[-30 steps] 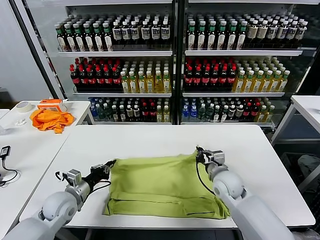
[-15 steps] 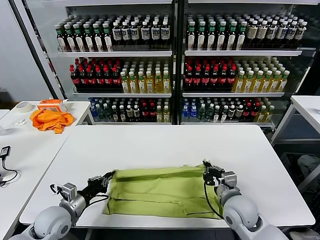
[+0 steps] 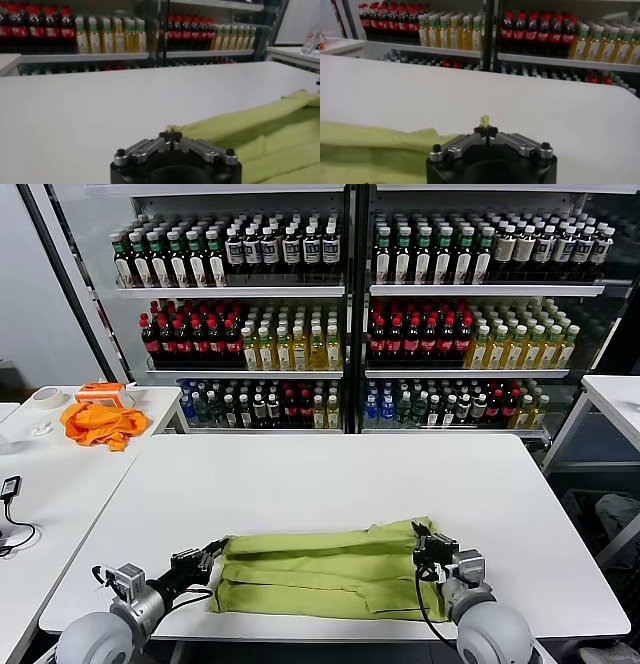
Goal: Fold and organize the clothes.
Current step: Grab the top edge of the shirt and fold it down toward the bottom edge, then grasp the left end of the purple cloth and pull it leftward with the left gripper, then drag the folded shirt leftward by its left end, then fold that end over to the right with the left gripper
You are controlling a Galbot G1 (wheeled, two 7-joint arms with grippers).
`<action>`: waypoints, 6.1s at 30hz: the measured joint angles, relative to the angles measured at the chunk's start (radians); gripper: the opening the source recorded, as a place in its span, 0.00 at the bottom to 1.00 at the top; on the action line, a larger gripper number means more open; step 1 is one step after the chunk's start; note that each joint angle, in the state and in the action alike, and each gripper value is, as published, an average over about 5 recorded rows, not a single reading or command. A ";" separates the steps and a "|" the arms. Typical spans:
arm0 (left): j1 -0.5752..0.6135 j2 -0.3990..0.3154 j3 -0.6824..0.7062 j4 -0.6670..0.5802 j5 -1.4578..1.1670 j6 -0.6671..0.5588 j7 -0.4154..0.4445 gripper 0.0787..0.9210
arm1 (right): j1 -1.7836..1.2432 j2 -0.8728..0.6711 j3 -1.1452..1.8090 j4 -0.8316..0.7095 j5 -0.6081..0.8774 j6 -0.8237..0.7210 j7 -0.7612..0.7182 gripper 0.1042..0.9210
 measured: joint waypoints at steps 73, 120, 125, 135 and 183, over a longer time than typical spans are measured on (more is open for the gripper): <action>-0.010 -0.194 0.118 -0.085 0.061 0.096 -0.520 0.88 | -0.142 -0.017 0.150 0.125 -0.061 -0.079 0.033 0.88; 0.047 -0.098 -0.034 -0.101 0.146 0.174 -0.526 0.02 | -0.100 -0.001 0.144 0.125 -0.056 -0.080 0.042 0.88; 0.108 -0.008 -0.162 -0.090 0.138 0.211 -0.524 0.02 | -0.090 -0.002 0.141 0.126 -0.052 -0.080 0.041 0.88; 0.146 0.062 -0.290 -0.118 0.057 0.258 -0.530 0.02 | -0.099 -0.020 0.156 0.143 -0.040 -0.083 0.042 0.88; -0.228 -0.379 0.174 -0.136 -0.223 0.262 -0.381 0.32 | -0.240 0.026 0.305 0.163 -0.038 -0.079 0.046 0.88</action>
